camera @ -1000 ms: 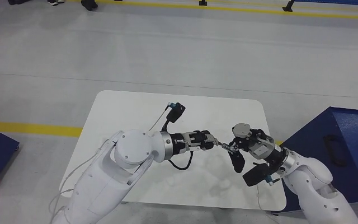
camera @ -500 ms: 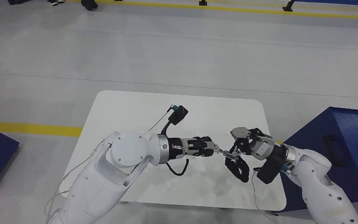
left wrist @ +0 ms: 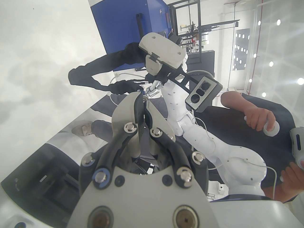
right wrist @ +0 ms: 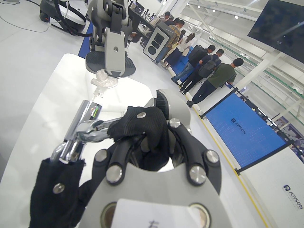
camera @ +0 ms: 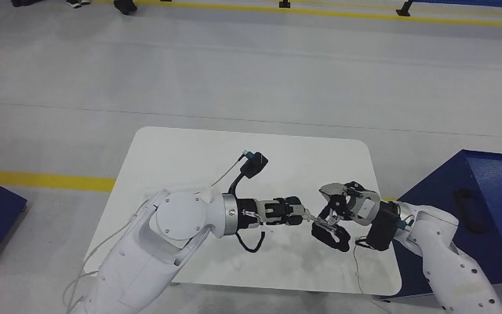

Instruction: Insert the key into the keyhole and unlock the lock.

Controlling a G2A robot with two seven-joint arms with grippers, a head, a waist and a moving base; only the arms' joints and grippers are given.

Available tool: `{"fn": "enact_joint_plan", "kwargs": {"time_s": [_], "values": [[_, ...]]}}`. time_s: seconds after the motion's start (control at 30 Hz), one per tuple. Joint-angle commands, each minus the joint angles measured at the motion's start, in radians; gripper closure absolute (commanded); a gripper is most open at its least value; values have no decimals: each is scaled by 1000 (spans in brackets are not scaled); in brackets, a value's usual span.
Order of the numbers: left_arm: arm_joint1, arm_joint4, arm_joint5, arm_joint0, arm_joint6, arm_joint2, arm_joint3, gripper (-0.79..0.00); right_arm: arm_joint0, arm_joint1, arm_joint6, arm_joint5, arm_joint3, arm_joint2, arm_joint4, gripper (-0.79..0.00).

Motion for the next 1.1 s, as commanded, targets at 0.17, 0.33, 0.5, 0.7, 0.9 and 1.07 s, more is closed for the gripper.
{"fn": "enact_joint_plan", "kwargs": {"time_s": [0.17, 0.33, 0.5, 0.7, 0.9, 1.07], "values": [[2, 27, -136, 23, 21, 7, -19, 0, -5, -5, 43, -51, 22, -13, 104, 0], [7, 61, -309, 42, 19, 2, -12, 0, 20, -10, 99, -170, 59, -36, 256, 0], [11, 79, -401, 54, 7, -1, -11, 0, 39, -14, 144, -270, 81, -62, 355, 0], [11, 79, -524, 61, 16, 0, -19, 0, 51, -8, 221, -292, 101, -128, 493, 0], [13, 135, -617, 64, 19, 6, -26, 0, 77, 14, 299, -292, 106, -190, 626, 0], [15, 165, -654, 63, 5, 12, -26, 0, 98, 39, 344, -292, 102, -243, 735, 0]]}}
